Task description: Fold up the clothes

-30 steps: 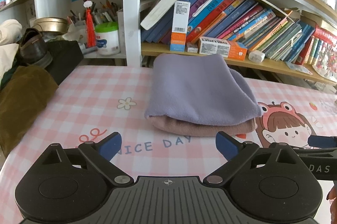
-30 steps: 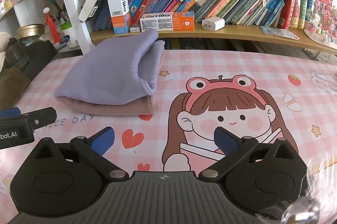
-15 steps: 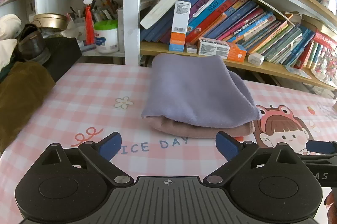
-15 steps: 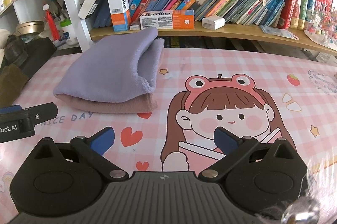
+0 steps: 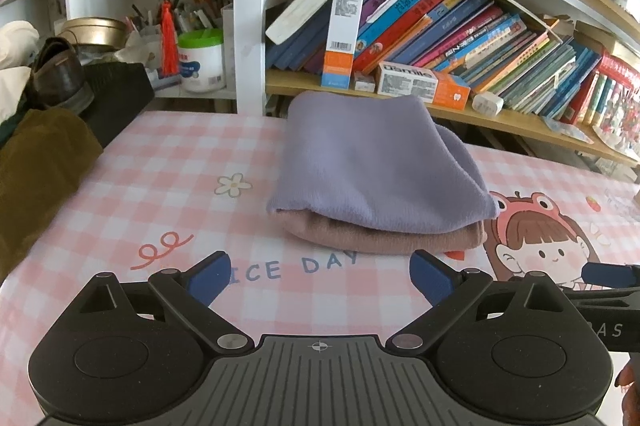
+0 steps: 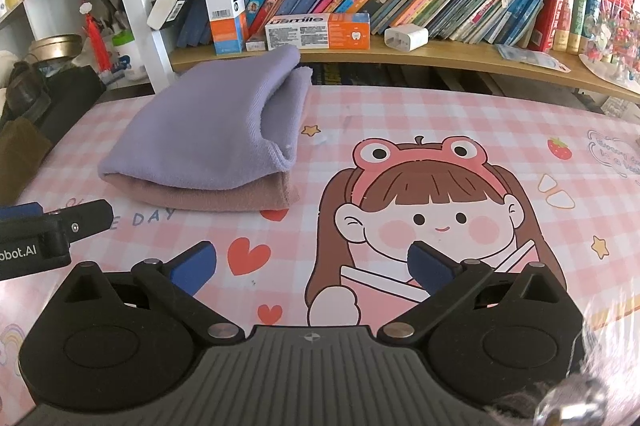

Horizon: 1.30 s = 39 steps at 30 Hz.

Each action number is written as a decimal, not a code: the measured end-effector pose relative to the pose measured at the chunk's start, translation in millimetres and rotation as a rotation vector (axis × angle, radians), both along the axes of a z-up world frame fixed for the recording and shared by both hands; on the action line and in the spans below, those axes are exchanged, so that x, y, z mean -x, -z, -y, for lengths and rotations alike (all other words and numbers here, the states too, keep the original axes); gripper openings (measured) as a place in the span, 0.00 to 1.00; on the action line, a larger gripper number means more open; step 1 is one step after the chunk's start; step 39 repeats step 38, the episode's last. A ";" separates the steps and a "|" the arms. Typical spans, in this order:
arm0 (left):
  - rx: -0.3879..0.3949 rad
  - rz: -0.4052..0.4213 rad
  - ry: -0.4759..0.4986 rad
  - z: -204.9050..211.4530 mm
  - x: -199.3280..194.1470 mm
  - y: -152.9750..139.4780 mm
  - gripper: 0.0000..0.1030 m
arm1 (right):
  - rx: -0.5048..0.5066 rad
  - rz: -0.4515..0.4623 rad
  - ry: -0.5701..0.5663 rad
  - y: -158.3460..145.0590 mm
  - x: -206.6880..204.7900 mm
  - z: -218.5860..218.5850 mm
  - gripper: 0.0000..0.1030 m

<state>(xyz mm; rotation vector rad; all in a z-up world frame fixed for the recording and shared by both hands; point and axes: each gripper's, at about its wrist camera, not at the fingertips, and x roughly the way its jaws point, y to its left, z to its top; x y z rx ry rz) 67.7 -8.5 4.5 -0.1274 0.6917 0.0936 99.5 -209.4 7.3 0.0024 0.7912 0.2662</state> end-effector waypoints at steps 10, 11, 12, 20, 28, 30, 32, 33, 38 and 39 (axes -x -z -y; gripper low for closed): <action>0.000 -0.016 -0.001 1.0 -2.3 3.7 0.95 | -0.002 -0.015 -0.003 3.6 -3.1 0.5 1.00; 0.002 -0.018 -0.002 0.9 -2.8 4.1 0.95 | -0.002 -0.016 -0.003 3.8 -3.4 0.7 1.00; 0.003 -0.020 -0.003 1.0 -3.2 4.4 0.95 | -0.001 -0.016 -0.003 4.0 -3.9 0.9 1.00; 0.003 -0.026 -0.004 2.3 -4.4 6.5 0.95 | 0.000 -0.019 -0.005 5.3 -5.7 1.4 1.00; -0.007 -0.022 -0.017 2.5 -4.3 8.2 1.00 | 0.000 -0.024 -0.003 6.7 -7.3 2.2 1.00; -0.007 -0.023 -0.018 2.5 -4.1 8.4 1.00 | 0.002 -0.026 -0.004 7.3 -7.5 1.8 1.00; -0.006 -0.023 -0.021 2.5 -4.4 8.5 1.00 | 0.004 -0.026 -0.005 7.6 -7.7 1.4 1.00; -0.004 -0.024 -0.024 2.4 -4.7 8.4 1.00 | 0.005 -0.026 -0.006 7.7 -7.8 1.3 1.00; 0.002 -0.030 -0.029 0.8 -6.3 9.3 1.00 | 0.008 -0.026 -0.002 8.0 -8.4 2.0 1.00; 0.002 -0.030 -0.029 0.8 -6.3 9.3 1.00 | 0.008 -0.026 -0.002 8.0 -8.4 2.0 1.00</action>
